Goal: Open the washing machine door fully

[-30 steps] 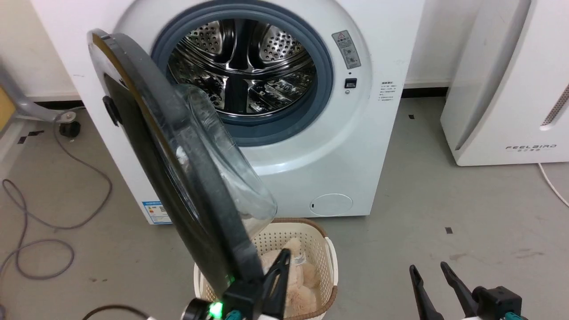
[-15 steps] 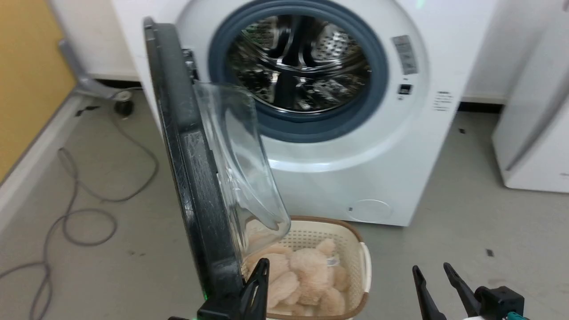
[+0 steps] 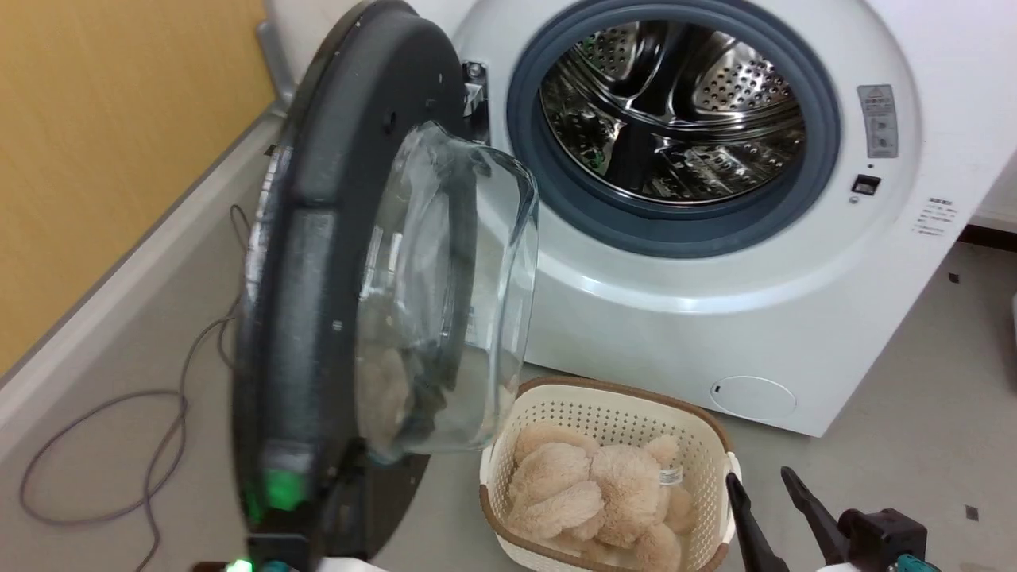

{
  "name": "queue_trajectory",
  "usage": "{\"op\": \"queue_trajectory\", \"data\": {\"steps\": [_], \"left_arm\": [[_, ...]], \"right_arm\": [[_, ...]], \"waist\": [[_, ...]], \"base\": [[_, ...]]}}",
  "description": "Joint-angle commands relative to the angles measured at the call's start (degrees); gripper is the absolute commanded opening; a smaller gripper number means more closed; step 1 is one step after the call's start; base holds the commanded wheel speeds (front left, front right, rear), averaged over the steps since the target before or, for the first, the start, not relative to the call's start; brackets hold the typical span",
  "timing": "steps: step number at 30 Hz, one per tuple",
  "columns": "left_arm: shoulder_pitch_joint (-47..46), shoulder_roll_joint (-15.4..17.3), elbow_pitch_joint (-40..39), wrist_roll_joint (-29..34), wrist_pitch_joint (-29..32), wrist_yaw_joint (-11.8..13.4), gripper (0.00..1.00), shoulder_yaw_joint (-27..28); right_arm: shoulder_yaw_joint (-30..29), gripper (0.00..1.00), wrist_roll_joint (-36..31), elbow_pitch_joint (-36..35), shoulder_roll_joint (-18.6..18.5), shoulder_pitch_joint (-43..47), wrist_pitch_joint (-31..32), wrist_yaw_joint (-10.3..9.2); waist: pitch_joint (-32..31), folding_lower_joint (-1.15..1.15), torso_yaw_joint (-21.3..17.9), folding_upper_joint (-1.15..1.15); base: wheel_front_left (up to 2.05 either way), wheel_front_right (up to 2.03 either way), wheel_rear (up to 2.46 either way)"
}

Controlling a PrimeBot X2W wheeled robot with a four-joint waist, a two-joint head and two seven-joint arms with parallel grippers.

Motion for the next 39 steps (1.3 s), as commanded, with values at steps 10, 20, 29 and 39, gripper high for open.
{"op": "queue_trajectory", "data": {"steps": [10, 20, 29, 39], "left_arm": [[-7.1, 6.4, 4.2, -5.1, -2.7, -0.3, 0.0, 12.3], [-14.3, 12.0, 14.0, -9.4, -3.0, -3.0, 0.0, 19.9], [-21.4, 15.0, 30.1, -12.7, -4.4, -7.5, 0.0, 22.9], [-20.8, 13.6, 34.3, -10.9, -7.9, -8.6, 0.0, 24.9]], "right_arm": [[-0.3, 1.0, -0.2, 0.1, 0.2, -0.9, 0.3, 0.03], [-0.3, 1.0, -0.5, -0.1, 0.2, -1.7, 0.6, 0.03], [-0.6, 1.0, -0.8, 0.3, 0.2, -2.3, 0.8, 0.03], [0.0, 1.0, -0.2, 1.2, 0.2, -2.8, 0.4, 0.03]], "waist": [[1.5, 0.0, -1.7, 0.0], [2.9, 0.0, -3.7, 0.0], [3.7, 0.0, -3.9, 0.0], [2.4, 0.0, -5.7, 0.0]], "base": [[0.0, 0.0, 0.0], [0.0, 0.0, 0.0], [0.0, 0.0, 0.0], [0.0, 0.0, 0.0]]}}
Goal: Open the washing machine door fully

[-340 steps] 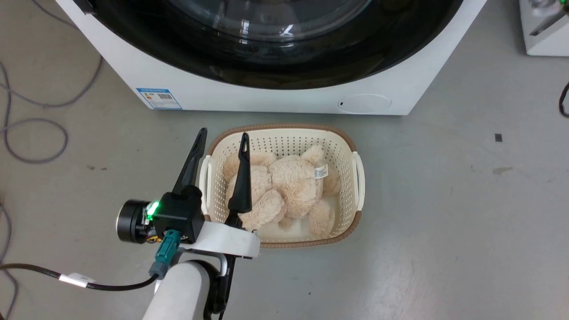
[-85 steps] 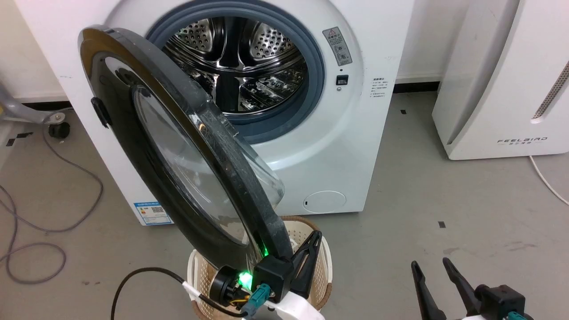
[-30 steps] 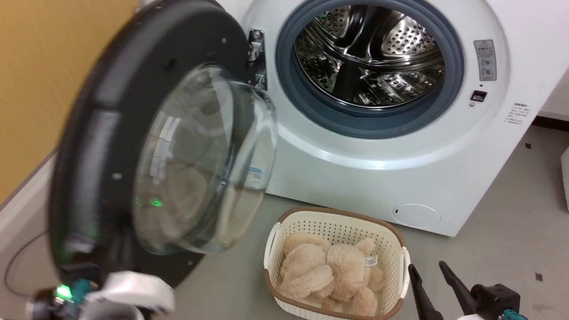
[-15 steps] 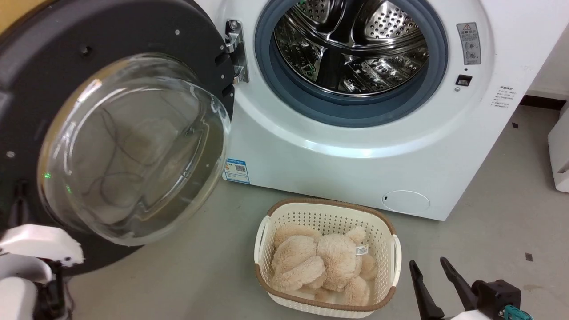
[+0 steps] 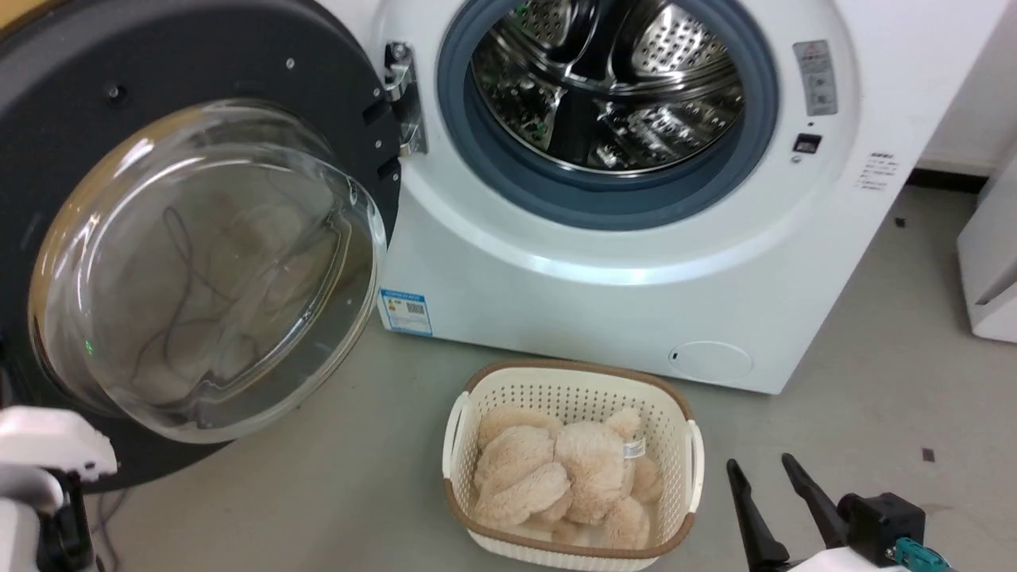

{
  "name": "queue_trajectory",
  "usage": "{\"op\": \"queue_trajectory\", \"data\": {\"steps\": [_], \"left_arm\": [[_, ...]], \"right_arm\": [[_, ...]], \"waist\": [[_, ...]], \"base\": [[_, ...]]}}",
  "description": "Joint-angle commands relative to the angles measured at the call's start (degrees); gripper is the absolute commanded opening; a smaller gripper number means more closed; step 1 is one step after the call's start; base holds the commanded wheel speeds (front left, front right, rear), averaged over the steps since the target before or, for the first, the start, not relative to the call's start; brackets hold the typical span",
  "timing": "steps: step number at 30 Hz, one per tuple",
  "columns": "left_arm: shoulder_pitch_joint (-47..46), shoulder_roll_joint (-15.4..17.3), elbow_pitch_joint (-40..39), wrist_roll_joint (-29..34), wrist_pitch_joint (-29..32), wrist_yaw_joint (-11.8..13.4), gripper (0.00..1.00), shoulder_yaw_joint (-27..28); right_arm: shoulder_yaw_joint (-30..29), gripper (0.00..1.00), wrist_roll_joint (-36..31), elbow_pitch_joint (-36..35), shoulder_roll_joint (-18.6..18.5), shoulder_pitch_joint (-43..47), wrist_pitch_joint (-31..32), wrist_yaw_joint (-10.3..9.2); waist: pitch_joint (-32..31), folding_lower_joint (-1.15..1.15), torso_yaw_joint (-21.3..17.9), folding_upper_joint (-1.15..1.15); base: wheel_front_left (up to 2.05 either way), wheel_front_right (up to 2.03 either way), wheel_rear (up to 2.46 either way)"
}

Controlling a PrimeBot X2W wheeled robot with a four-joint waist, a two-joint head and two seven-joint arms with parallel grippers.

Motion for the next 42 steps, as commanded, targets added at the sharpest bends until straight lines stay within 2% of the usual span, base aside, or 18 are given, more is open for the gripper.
{"op": "queue_trajectory", "data": {"steps": [1, 5, 9, 15, 21, 22, 23, 24, 25, 32, 38, 42], "left_arm": [[2.1, -0.5, -1.6, 0.9, -0.3, 0.5, 0.0, 0.8], [9.9, -3.7, -10.6, 3.5, -0.4, 1.4, 0.0, 3.3], [17.1, -8.1, -17.1, 4.3, -0.4, 1.6, 0.0, 2.5], [23.3, -12.4, -24.4, 6.1, 0.7, 2.2, 0.0, -2.9], [23.2, -13.2, -26.2, 9.7, 3.0, 1.8, 0.0, -8.8], [22.9, -13.3, -26.4, 10.5, 3.1, 1.8, 0.29, -9.9], [22.6, -13.5, -26.5, 11.2, 3.3, 1.7, 0.47, -11.0], [22.2, -13.7, -26.6, 11.7, 3.5, 1.6, 0.83, -11.9], [21.9, -13.9, -26.6, 12.3, 3.6, 1.4, 1.0, -12.8], [20.5, -14.2, -24.8, 15.2, 4.2, 0.9, 1.0, -16.9], [21.0, -15.3, -23.2, 14.3, 3.9, 1.3, 1.0, -17.1], [21.3, -16.0, -22.5, 12.9, 3.3, 1.5, 1.0, -16.4]], "right_arm": [[0.0, 1.0, 0.3, 0.3, 0.2, -0.5, -0.4, 0.03], [0.0, 1.0, 0.5, 0.9, 0.2, -0.4, -1.2, 0.03], [0.0, 1.0, 0.6, 1.4, 0.2, -0.4, -1.7, 0.03], [0.0, 1.0, 0.8, 1.2, 0.2, -0.2, -2.3, 0.03], [0.6, 1.0, 0.7, 1.3, 0.2, -0.2, -2.2, 0.03], [0.6, 1.0, 0.6, 1.3, 0.2, -0.2, -2.2, 0.03], [0.6, 1.0, 0.5, 1.3, 0.2, -0.2, -2.2, 0.03], [0.6, 1.0, 0.4, 1.3, 0.2, -0.2, -2.2, 0.03], [0.6, 1.0, 0.3, 1.4, 0.2, -0.1, -2.1, 0.03], [0.1, 1.0, -1.9, 0.8, 0.2, 0.7, -1.3, 0.03], [0.0, 1.0, -2.9, -0.3, 0.2, 1.7, -0.3, 0.03], [0.1, 1.0, -3.0, -1.0, 0.2, 1.8, 0.1, 0.03]], "waist": [[-0.7, 0.0, -0.7, 0.0], [-1.5, 0.0, -1.5, 0.0], [-2.0, 0.0, -2.0, 0.0], [-2.9, 0.0, -3.0, 0.0], [-3.8, 0.0, -5.6, 0.0], [-3.9, 0.0, -6.2, 0.0], [-4.1, 0.0, -6.9, 0.0], [-4.2, 0.0, -7.6, 0.0], [-4.3, 0.0, -8.3, 0.0], [-5.2, 0.0, -13.7, 0.0], [-5.7, 0.0, -16.9, 0.0], [-5.9, 0.0, -17.6, 0.0]], "base": [[0.0, 0.0, 0.0], [0.0, 0.0, 0.0], [0.0, 0.0, 0.0], [0.0, 0.0, 0.0], [0.0, 0.0, 0.0], [0.0, 0.0, 0.0], [0.0, 0.0, 0.0], [0.0, 0.0, 0.0], [0.0, 0.0, 0.0], [0.0, 0.0, 0.0], [0.0, 0.0, 0.0], [0.0, 0.0, 0.0]]}}
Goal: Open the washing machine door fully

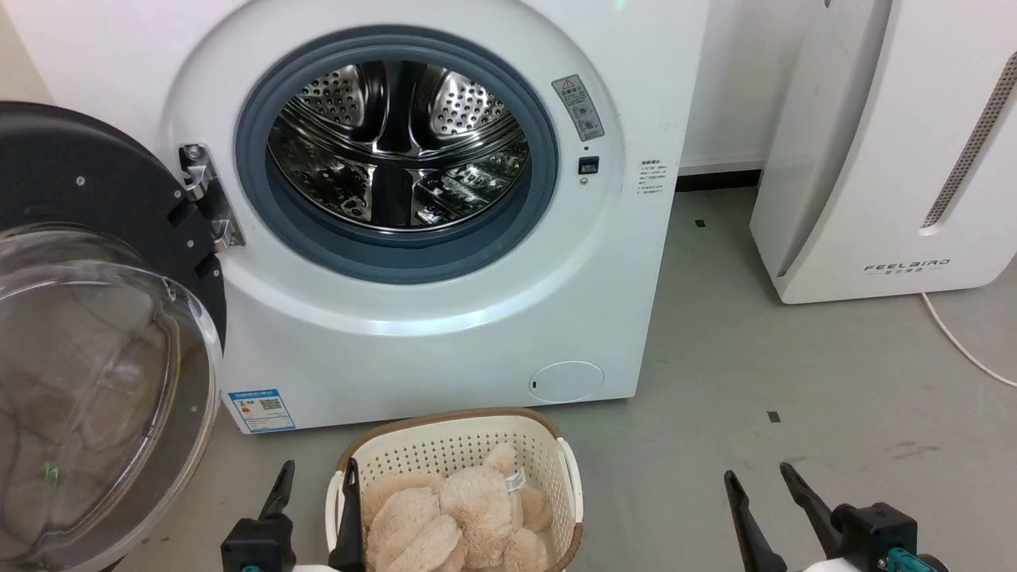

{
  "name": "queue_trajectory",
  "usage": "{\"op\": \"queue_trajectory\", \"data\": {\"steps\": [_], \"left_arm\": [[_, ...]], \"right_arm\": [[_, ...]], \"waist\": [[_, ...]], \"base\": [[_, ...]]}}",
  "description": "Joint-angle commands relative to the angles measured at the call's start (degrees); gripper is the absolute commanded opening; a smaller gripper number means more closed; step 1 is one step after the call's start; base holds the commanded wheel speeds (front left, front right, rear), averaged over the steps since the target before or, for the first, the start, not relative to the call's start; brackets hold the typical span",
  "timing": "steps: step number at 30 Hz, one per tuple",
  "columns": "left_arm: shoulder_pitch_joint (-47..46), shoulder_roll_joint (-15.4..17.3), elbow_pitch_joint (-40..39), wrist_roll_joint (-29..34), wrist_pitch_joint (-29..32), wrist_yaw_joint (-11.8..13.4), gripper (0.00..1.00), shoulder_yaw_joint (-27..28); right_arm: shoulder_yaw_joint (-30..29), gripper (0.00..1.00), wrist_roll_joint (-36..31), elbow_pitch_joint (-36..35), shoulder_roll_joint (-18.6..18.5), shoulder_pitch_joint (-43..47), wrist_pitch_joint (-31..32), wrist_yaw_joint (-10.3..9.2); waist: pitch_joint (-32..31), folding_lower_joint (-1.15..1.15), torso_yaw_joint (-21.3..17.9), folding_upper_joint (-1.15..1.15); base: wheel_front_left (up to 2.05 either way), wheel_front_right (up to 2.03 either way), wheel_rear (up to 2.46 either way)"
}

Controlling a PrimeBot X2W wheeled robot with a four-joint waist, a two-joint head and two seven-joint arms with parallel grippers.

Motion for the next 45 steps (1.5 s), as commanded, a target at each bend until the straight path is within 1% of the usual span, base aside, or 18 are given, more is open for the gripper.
{"op": "queue_trajectory", "data": {"steps": [1, 7, 8, 45], "left_arm": [[0.0, -0.2, 0.4, -0.1, -0.5, 0.3, 1.0, 0.2], [-0.2, -0.7, 1.3, -1.3, -0.9, 0.2, 1.0, 0.4], [0.0, -0.6, 1.3, -1.1, -0.6, 0.0, 0.0, 0.4], [-1.2, -3.4, -0.8, 4.1, 2.8, -4.5, 0.0, 4.9]], "right_arm": [[0.1, 1.0, -0.2, -0.5, 0.2, 0.4, 0.1, 0.03], [0.3, 1.0, -0.3, -1.0, 0.2, 0.3, 0.3, 0.03], [0.2, 0.0, 0.0, -0.8, 0.0, 0.0, 0.2, 0.0], [-1.1, 0.0, -2.5, -3.6, 0.0, -1.3, 2.2, 0.01]], "waist": [[-0.1, 0.01, -0.2, 0.0], [0.0, 0.01, 0.0, 0.0], [0.0, 0.01, 0.0, 0.0], [1.0, 0.01, 1.7, 0.0]], "base": [[0.0, 0.0, 0.0], [0.0, 0.0, 0.0], [0.0, 0.0, 0.0], [0.0, 0.0, 0.0]]}}
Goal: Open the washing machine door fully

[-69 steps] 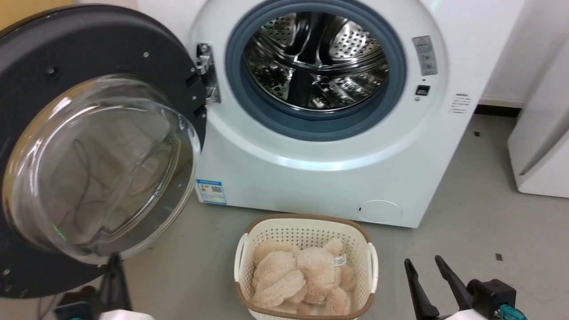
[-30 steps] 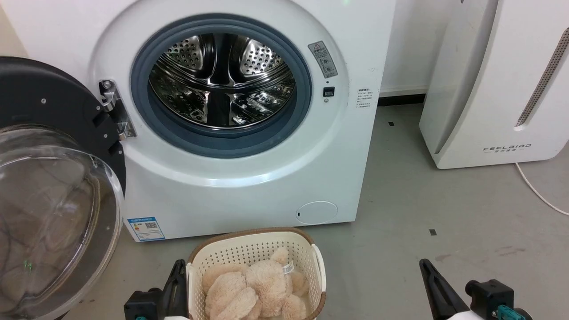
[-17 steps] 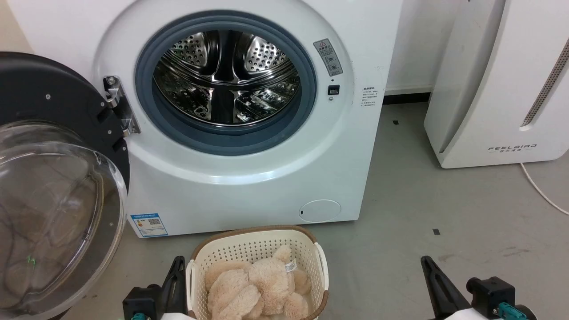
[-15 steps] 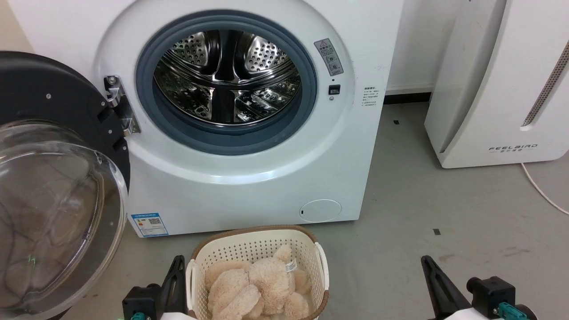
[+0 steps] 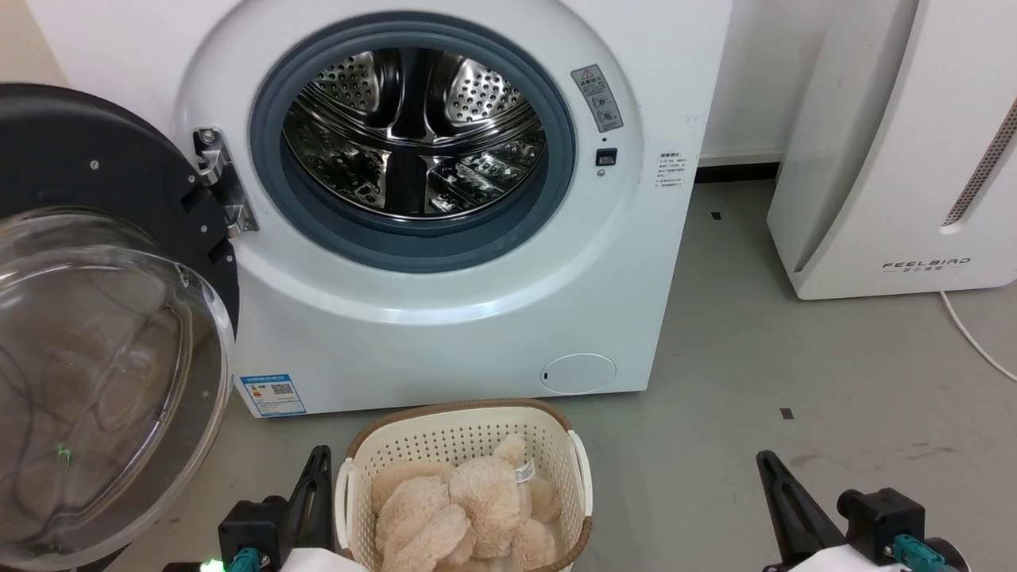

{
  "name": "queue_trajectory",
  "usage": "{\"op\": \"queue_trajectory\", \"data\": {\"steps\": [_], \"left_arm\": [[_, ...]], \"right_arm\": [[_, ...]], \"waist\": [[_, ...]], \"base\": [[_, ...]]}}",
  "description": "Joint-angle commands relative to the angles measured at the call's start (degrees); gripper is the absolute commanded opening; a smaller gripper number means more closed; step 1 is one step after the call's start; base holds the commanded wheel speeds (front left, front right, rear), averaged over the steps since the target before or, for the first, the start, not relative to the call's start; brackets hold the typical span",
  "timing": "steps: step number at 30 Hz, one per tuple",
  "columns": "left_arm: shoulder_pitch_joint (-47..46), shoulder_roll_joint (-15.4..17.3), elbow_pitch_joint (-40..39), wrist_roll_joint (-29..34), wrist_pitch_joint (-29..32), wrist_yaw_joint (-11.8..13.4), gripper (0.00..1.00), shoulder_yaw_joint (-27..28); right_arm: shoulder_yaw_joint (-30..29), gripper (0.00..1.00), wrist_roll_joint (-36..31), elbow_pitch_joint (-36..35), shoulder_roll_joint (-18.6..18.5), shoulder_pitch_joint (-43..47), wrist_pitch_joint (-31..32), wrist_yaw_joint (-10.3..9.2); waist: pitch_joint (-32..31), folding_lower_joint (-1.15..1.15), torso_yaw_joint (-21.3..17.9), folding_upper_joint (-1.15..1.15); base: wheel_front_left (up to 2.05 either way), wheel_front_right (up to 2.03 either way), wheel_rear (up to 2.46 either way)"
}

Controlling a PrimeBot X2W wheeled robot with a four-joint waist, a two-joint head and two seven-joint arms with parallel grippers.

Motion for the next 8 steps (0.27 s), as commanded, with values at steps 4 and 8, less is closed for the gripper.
{"op": "queue_trajectory", "data": {"steps": [4, 8], "left_arm": [[-0.8, -0.5, -0.5, 1.1, 0.6, -0.8, 0.0, 0.9], [-0.9, -0.8, -0.8, 1.6, 1.0, -1.2, 0.0, 1.4]], "right_arm": [[-0.3, 0.0, -0.8, -0.7, 0.1, -1.1, 0.3, 0.01], [-0.5, 0.0, -1.0, -1.0, 0.1, -1.3, 0.6, 0.01]], "waist": [[0.1, 0.0, 0.2, 0.0], [0.2, 0.0, 0.4, 0.0]], "base": [[0.0, 0.0, 0.0], [0.0, 0.0, 0.0]]}}
